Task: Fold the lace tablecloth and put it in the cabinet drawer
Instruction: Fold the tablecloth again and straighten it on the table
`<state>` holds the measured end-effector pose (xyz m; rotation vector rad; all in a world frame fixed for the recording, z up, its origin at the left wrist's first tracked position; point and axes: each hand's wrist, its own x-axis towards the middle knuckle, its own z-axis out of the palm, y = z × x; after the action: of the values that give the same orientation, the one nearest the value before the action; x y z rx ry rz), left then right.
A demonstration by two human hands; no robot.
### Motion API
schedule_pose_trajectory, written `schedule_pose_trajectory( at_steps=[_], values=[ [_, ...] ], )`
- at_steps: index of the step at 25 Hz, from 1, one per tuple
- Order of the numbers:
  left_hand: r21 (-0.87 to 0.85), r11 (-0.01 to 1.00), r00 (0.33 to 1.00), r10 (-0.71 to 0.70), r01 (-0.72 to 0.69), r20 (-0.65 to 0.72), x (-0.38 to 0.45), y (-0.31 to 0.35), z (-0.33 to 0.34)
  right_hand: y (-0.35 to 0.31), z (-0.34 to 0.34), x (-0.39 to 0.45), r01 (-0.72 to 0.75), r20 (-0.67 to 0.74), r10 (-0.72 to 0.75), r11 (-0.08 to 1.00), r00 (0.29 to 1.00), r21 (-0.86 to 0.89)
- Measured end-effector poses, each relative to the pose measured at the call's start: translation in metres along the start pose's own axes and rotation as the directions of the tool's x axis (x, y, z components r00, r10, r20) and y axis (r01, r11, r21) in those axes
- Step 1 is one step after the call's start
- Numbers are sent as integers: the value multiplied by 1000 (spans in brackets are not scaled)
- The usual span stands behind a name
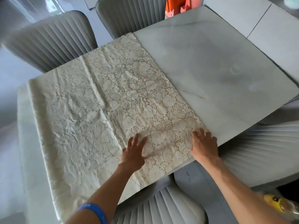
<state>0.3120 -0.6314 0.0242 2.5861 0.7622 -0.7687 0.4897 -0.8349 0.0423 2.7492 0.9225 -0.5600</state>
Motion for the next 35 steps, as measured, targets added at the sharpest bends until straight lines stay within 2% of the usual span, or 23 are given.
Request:
schedule_pose_trajectory(
  at_steps=[2, 6, 8, 10, 16, 20, 24, 28, 32, 35],
  values=[
    [-40, 996, 996, -82, 83, 23, -34, -43, 0, -43, -8, -16, 59, 12, -59, 998, 998, 12],
    [-74, 993, 990, -80, 89, 112, -103, -135, 9, -167, -29, -60, 289, 55, -310, 927, 949, 239],
    [-88, 993, 988, -66, 79, 138, -133, -177, 14, -226, -37, -81, 353, 116, -391, 901, 913, 252],
    [-165, 984, 995, -45, 60, 90, -160, -220, 19, -281, -39, -104, 380, 129, -412, 899, 902, 216],
    [-259, 960, 984, 66, -108, -163, -262, -365, -3, -441, -49, -198, 233, 91, -274, 920, 957, 315],
    [-313, 947, 964, -11, -76, -267, -303, -456, -33, -536, -60, -232, 213, 68, -258, 898, 964, 386],
    [-306, 948, 950, -10, -90, -312, -303, -503, -59, -584, -71, -227, 197, 28, -225, 902, 974, 384],
    [-179, 977, 961, 64, -115, -268, -263, -518, -80, -602, -67, -188, 115, 23, -135, 911, 991, 396],
    [96, 985, 966, 160, -143, -205, -193, -528, -117, -604, -59, -127, -35, 71, 2, 880, 997, 475],
    [253, 960, 970, 168, -121, -174, -140, -533, -153, -601, -61, -91, -143, 82, 118, 828, 990, 542]
  ],
)
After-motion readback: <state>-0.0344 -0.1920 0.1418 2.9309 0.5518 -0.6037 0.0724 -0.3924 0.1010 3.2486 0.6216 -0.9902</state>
